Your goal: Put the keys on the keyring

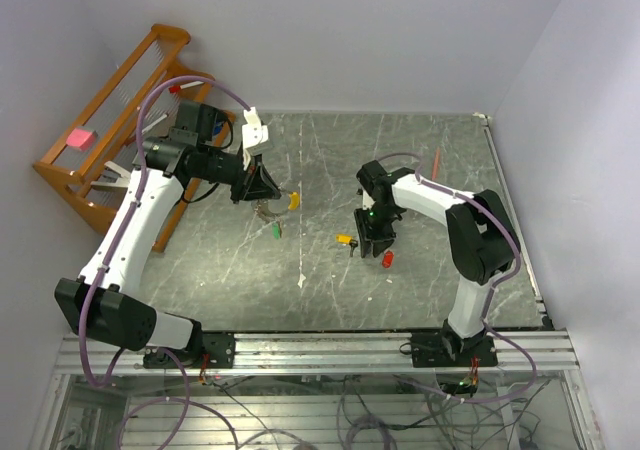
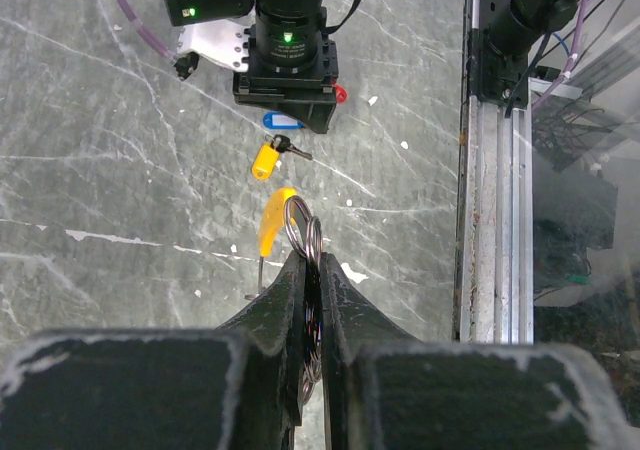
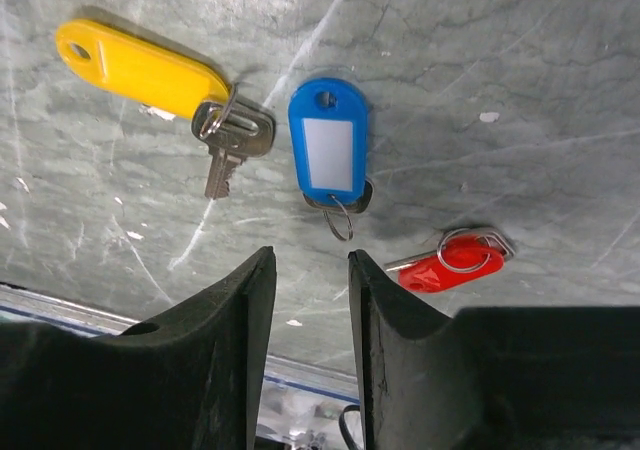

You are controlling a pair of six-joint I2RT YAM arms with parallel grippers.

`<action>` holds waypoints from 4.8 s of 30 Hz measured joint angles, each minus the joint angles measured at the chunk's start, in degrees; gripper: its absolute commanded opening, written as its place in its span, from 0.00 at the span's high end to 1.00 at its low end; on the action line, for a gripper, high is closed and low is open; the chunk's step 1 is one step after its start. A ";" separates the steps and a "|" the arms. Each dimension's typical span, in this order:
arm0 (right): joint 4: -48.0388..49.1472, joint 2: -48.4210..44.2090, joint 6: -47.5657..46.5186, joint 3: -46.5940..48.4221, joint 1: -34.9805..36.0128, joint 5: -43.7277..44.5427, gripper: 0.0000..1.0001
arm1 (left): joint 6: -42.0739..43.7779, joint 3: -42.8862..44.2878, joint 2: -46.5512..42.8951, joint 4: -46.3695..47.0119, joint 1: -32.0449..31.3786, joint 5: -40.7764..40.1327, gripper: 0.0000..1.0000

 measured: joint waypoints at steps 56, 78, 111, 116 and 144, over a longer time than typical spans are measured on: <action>6.93 -6.93 -13.42 5.95 -3.74 -7.06 0.67 | 0.02 0.00 0.00 0.00 0.02 -0.04 0.93; -3.45 3.96 0.50 10.97 6.78 6.12 0.64 | -0.35 0.00 0.00 0.02 0.07 -0.04 0.93; -3.48 8.94 1.07 10.67 6.14 7.93 1.00 | -0.35 0.00 0.00 0.02 0.20 -0.04 0.93; -3.13 8.33 0.90 10.51 5.60 7.93 1.00 | -0.35 0.00 0.00 0.02 0.35 -0.07 0.93; 12.96 -13.92 0.44 24.61 -4.72 -34.75 1.00 | -0.11 5.44 2.67 -3.17 -7.80 -3.37 0.93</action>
